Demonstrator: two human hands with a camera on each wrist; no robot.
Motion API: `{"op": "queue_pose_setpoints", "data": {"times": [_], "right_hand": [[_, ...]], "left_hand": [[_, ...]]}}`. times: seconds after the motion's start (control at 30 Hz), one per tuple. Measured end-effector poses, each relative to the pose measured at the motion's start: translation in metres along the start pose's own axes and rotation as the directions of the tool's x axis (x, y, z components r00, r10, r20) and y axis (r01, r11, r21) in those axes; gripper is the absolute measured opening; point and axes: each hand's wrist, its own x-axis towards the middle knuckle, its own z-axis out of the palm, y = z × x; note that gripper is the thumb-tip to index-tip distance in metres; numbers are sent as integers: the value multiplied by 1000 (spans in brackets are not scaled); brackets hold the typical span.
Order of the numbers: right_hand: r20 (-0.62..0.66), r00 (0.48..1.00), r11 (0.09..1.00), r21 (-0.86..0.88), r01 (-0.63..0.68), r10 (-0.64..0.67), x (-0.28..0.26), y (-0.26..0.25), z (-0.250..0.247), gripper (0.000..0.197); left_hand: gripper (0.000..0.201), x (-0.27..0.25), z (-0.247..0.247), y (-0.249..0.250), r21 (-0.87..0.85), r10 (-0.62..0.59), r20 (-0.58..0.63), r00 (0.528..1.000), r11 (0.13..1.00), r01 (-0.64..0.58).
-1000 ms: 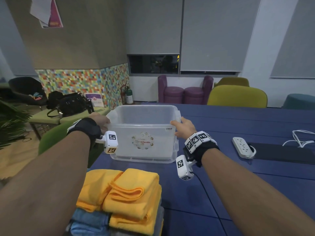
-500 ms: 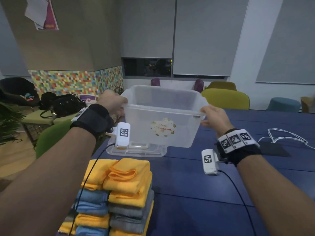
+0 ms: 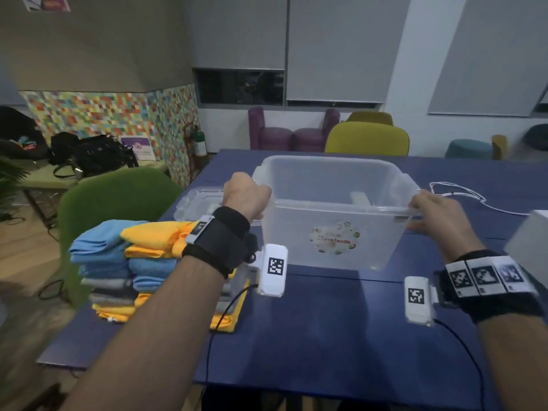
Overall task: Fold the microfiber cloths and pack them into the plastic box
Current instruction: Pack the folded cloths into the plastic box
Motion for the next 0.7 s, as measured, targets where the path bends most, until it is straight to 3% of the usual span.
{"op": "queue_pose_setpoints", "data": {"times": [0.23,0.57,0.7], "right_hand": [[29,999,993,-107,-40,44,-29,53,-32,24],[17,996,995,-41,-89,90,-46,65,-33,23],[12,992,993,-3,-122,122,-54,56,-32,12]], "left_hand": [[48,-32,37,-41,42,-21,23,1000,999,20],[17,-52,49,-52,154,25,-13,1000,988,-22],[27,-60,40,-45,272,81,-15,997,959,-74]]}}
